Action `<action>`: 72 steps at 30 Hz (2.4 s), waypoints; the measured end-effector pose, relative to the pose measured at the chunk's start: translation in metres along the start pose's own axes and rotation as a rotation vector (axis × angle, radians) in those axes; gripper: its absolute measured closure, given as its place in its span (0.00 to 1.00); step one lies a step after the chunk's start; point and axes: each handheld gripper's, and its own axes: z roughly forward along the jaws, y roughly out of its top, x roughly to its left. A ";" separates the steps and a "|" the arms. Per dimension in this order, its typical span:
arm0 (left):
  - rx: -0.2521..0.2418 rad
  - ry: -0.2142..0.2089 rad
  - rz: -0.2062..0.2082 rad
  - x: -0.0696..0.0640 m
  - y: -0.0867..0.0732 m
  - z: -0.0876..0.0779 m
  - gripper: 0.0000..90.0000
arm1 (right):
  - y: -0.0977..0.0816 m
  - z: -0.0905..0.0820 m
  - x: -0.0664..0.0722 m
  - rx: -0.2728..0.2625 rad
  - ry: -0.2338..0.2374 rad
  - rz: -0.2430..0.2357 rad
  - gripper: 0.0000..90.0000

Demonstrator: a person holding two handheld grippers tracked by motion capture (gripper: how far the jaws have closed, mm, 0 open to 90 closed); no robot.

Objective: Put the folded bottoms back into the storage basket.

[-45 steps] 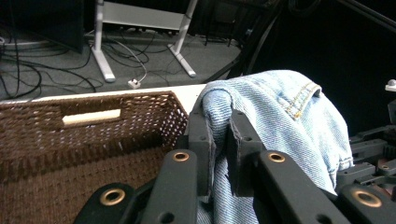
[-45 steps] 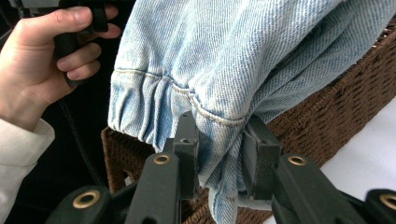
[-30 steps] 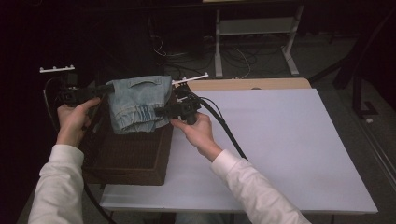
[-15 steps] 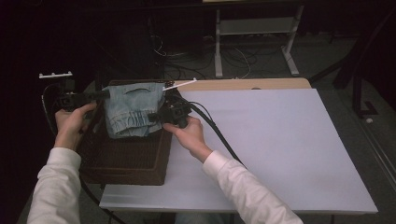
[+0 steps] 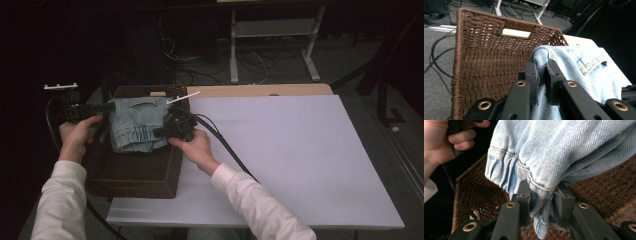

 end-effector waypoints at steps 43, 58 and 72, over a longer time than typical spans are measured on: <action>-0.046 -0.015 -0.019 0.006 -0.025 0.001 0.30 | 0.001 -0.050 -0.008 -0.069 -0.138 -0.103 0.28; -0.066 0.010 0.085 -0.029 -0.029 -0.019 0.02 | -0.011 -0.096 -0.031 -0.053 -0.189 -0.156 0.00; -0.054 -0.093 0.239 -0.092 -0.044 -0.020 0.00 | -0.035 -0.137 -0.046 -0.079 -0.197 -0.168 0.00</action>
